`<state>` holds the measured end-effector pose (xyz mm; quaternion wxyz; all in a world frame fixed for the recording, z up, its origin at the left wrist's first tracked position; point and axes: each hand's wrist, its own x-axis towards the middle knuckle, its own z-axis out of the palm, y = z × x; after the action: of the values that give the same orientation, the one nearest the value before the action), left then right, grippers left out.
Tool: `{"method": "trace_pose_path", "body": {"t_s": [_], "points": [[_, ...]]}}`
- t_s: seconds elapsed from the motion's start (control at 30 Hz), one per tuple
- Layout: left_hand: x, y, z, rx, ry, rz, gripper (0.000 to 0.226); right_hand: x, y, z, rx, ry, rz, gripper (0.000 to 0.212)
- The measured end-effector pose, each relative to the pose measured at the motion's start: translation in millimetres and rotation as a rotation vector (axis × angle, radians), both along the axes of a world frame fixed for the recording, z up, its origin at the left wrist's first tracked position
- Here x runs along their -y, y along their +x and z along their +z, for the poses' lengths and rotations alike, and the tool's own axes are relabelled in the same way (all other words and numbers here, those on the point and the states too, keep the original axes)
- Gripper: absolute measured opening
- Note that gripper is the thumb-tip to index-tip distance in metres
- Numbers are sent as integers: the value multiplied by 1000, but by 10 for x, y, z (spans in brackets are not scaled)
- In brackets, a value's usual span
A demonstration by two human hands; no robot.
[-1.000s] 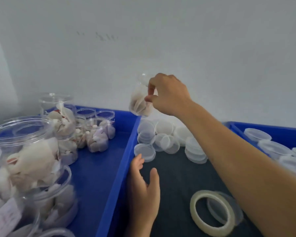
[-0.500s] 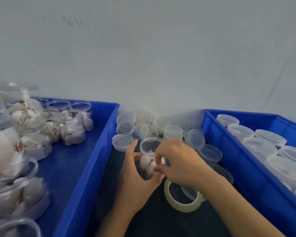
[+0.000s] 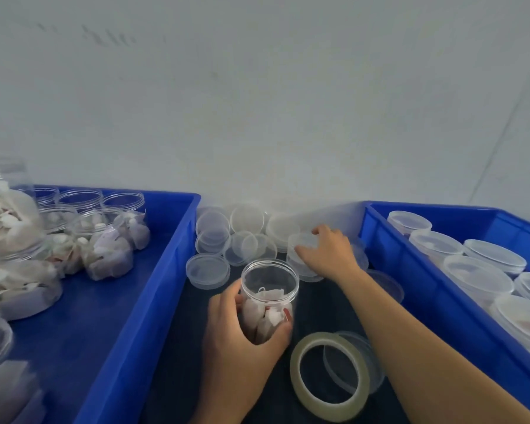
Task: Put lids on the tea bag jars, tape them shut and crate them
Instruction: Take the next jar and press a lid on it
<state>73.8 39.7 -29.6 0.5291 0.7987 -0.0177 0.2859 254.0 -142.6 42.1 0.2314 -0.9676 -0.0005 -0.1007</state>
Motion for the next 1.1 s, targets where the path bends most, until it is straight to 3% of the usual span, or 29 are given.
{"method": "trace_pose_path", "body": {"t_s": [0.13, 0.33, 0.43, 0.57, 0.7, 0.8, 0.97, 1.1], "points": [[-27, 22, -39, 6, 33, -15, 87, -257, 163, -73, -23, -167, -26, 73], [-21, 6, -17, 44, 49, -13, 81, -252, 172, -67, 5, -135, 2, 58], [-14, -18, 11, 33, 23, -39, 79, -210, 24, 17, 34, -135, 35, 68], [-20, -51, 72, -18, -33, -85, 79, -201, -383, 273, 215, 62, 21, 81], [-24, -85, 138, -71, -96, -128, 78, -228, -982, 433, 311, 341, 142, 60], [-24, -102, 169, -76, -118, -126, 78, -296, -1384, 393, 355, 411, 200, 48], [-29, -166, 210, -65, -45, -107, 77, -448, -1666, 138, 379, 301, 321, 51], [-9, -176, 199, 26, 48, -63, 84, -471, -1688, 17, 378, 466, 314, 44]]}}
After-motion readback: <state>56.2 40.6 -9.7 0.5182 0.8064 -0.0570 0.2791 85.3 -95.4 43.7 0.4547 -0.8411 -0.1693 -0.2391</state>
